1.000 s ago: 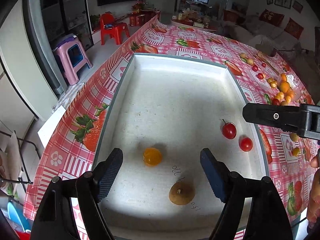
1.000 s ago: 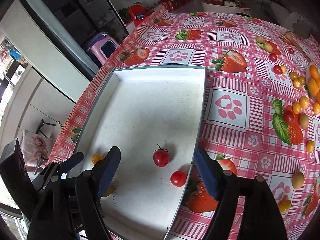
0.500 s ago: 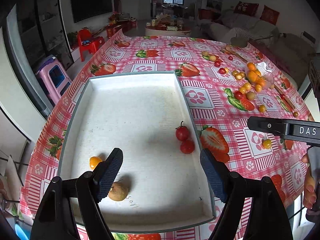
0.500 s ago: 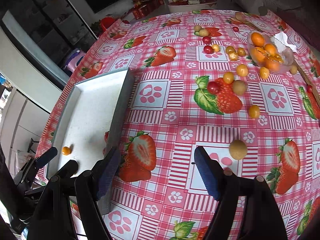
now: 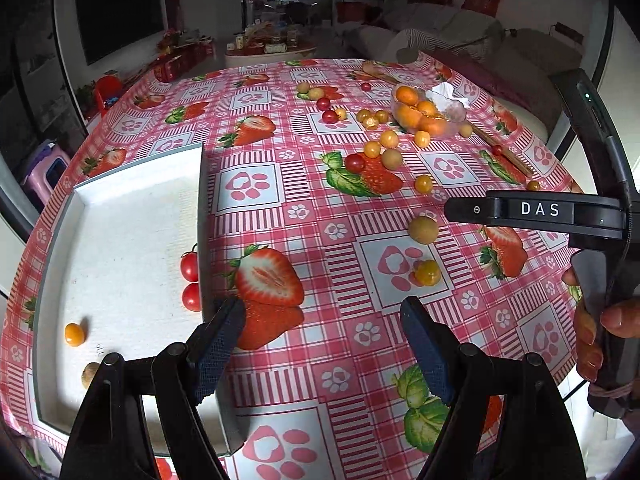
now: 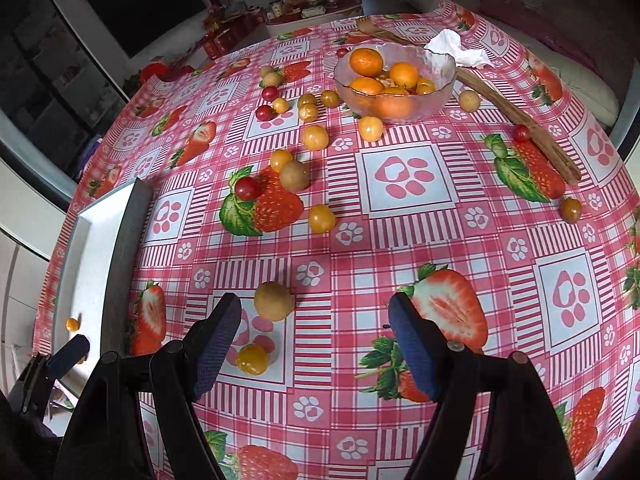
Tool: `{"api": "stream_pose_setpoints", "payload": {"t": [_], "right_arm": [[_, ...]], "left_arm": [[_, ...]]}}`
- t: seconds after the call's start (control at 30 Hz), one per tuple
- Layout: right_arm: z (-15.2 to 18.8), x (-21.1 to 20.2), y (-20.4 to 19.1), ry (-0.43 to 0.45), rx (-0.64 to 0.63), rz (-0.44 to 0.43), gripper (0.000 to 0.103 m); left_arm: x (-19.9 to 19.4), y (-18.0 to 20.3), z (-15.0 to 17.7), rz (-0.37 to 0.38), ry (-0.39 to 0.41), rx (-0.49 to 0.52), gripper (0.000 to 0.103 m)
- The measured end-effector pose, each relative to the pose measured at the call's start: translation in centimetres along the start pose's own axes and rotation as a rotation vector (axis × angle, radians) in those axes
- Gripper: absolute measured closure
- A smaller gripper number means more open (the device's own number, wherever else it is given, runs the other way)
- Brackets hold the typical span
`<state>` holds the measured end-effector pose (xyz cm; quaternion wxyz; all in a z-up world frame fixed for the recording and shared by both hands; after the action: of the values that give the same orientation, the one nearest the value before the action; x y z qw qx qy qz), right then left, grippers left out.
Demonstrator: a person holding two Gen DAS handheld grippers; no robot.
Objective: Organize fruits
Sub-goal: 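Grasp a yellow tomato with the left tool while the right tool grasps another yellow tomato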
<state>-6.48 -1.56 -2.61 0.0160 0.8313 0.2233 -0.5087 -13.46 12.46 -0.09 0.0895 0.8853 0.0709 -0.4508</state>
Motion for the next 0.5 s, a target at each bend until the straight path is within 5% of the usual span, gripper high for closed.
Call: {"api": "stream_pose_setpoints", "payload": {"t": [0.5], "right_arm": [[-1.9,2.8,1.8,-0.001,-0.049,0.005,0.024]], "left_arm": [[4.6,5.7,0.0,0.015,-0.022,0.015,0.022]]}}
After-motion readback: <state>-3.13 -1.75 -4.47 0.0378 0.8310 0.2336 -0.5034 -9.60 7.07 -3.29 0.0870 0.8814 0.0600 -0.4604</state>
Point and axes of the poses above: each gripper's, at about its wrist camera, not at the fingertips, and x roughly the way its jaws point, y to its right, z to its underside, the point moved 7 cm from there along x, roughly the way its jaws point, and after that the axes turned 5 degrees about -x, right-handed, at the moved point
